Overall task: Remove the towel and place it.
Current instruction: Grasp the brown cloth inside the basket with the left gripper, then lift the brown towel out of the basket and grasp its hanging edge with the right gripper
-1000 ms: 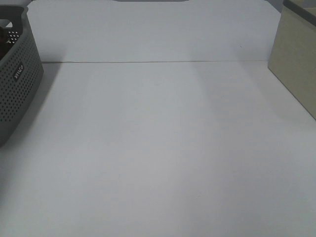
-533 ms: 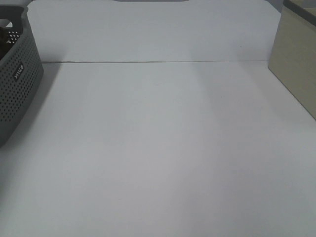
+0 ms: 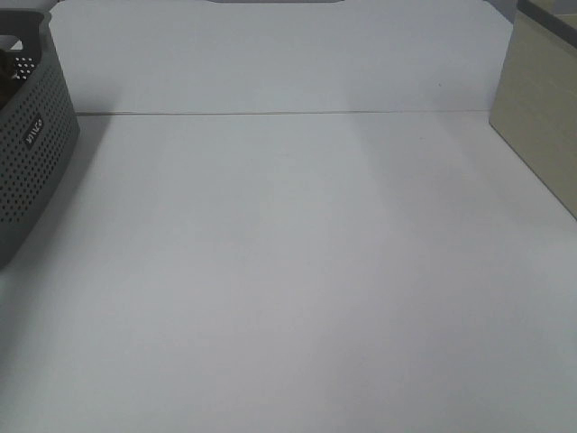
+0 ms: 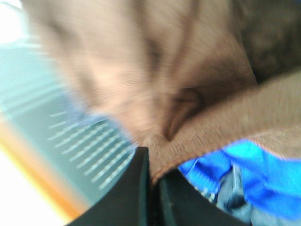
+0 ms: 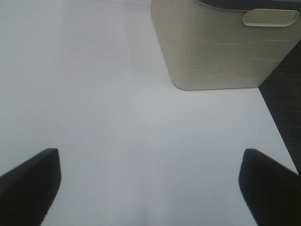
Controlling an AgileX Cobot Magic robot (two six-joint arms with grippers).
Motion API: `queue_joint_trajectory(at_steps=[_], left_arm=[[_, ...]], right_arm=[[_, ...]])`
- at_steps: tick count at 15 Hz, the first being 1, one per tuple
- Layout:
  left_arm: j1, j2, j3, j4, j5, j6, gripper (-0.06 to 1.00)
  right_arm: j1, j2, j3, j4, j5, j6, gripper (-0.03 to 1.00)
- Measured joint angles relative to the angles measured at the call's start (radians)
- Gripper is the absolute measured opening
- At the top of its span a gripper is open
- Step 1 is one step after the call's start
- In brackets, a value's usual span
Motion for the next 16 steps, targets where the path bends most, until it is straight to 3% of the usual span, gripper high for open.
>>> queue_joint_trajectory(at_steps=[6,9,12,16], left_arm=[[-0.105,-0.284,-0.002,0.001,0.137,-0.107,0.0],[-0.181,-0.407,-0.002,0.019,0.14,-0.148,0.0],[-0.303,-0.511,-0.002,0.075,0.14,-0.17,0.0],[-0.498,-0.551,-0.064,0.24,0.14,-0.205,0.0]], right_arm=[[0.0,0.0,0.0,0.006,0.0,-0.002,0.98],[0.0,0.001,-0.015,0.084,-0.02,-0.072,0.98],[0.0,0.072,-0.033,0.228,-0.082,-0.242,0.98],[0.0,0.251,-0.033,0.566,-0.224,-0.587,0.98]])
